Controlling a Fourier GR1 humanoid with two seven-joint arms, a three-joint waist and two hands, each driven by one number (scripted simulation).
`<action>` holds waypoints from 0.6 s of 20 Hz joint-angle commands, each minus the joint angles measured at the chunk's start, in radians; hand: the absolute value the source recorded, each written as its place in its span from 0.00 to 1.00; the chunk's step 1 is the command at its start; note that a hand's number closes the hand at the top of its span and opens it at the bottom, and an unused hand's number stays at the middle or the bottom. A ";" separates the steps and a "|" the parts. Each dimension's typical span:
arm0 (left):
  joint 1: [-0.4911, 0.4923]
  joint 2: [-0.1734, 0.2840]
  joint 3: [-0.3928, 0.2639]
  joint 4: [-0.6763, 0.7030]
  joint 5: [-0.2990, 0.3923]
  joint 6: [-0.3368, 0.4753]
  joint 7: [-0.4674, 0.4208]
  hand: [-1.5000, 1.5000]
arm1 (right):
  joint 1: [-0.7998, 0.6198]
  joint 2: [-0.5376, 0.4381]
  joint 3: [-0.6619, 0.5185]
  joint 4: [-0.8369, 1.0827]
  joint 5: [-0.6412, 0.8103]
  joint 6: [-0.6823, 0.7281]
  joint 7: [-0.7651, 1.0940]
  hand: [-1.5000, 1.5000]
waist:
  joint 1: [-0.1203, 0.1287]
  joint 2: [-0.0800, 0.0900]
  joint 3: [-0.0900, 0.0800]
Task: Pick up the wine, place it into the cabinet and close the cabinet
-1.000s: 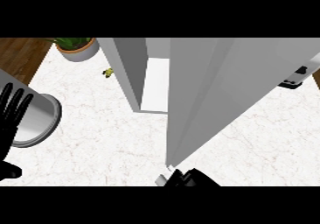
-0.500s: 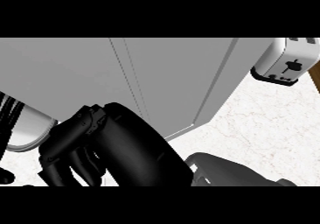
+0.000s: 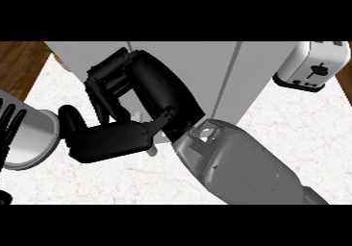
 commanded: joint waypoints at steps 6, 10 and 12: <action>0.027 -0.042 0.041 0.005 -0.045 -0.004 -0.005 0.00 | 0.096 -0.016 -0.077 0.184 0.021 0.131 -0.156 1.00 | -0.008 0.004 -0.005; -0.052 -0.030 0.061 0.089 -0.036 -0.017 0.028 0.00 | 0.033 -0.011 -0.137 0.302 0.043 0.184 -0.218 1.00 | -0.010 0.007 -0.006; -0.067 -0.035 0.054 0.006 -0.001 0.050 0.091 0.00 | 0.005 -0.013 -0.158 0.349 0.044 0.197 -0.229 1.00 | -0.006 0.006 -0.005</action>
